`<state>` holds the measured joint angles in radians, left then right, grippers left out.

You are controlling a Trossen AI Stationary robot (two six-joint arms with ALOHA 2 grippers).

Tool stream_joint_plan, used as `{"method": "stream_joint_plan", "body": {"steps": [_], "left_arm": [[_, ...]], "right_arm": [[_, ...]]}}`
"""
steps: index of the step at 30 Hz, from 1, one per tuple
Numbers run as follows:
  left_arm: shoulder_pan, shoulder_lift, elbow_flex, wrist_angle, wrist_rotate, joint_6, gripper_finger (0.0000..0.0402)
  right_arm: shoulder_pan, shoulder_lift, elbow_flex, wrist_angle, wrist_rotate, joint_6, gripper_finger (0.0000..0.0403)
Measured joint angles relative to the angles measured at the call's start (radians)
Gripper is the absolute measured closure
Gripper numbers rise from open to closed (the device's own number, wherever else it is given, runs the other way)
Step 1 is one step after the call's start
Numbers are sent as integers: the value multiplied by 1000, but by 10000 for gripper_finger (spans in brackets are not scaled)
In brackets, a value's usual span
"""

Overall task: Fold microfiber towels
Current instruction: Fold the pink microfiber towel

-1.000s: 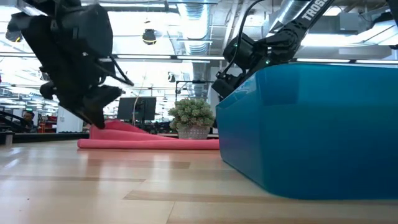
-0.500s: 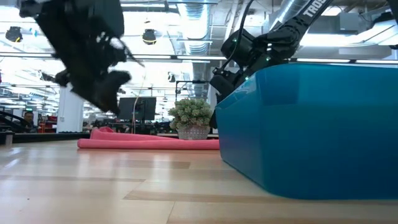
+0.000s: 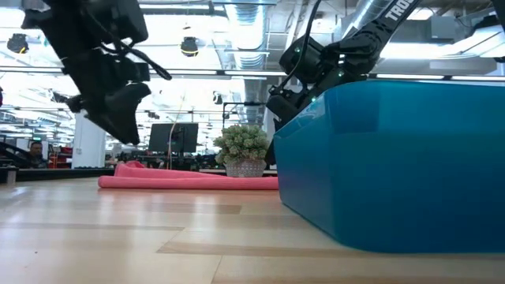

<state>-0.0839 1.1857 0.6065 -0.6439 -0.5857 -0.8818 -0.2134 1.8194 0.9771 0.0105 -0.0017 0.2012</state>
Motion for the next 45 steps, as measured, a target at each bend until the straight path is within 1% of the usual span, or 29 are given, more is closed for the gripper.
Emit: {"method": "stream_joint_plan", "body": {"steps": [3,5,8,11,14,18,22,25,28,35,42,45], "left_arm": [[60,-36,-20,121,145,132,228],[94,-41,-19,172,197,192,208],[129,-38,-16,168,204,248,180],[144,-5,-16,151,204,300,162],[146,36,-16,167,182,332,159],[146,95,-16,163,157,367,166],[146,131,-16,163,119,379,178],[146,136,-16,166,74,372,187],[146,136,-16,164,59,367,202],[146,138,-16,162,88,365,282],[154,138,-16,153,78,355,338],[163,138,-16,158,74,361,379]], "right_arm": [[0,0,0,-1,0,0,280],[0,0,0,-2,0,0,280],[0,0,0,-2,0,1,280],[0,0,0,-2,0,0,280],[0,0,0,-2,0,0,280],[0,0,0,-2,0,0,280],[0,0,0,-2,-1,0,280],[0,0,0,-2,-1,0,280],[0,0,0,-2,-1,0,280],[0,0,0,-2,-1,0,280],[4,0,0,-2,-2,0,280],[5,0,0,-2,-3,0,280]]}}
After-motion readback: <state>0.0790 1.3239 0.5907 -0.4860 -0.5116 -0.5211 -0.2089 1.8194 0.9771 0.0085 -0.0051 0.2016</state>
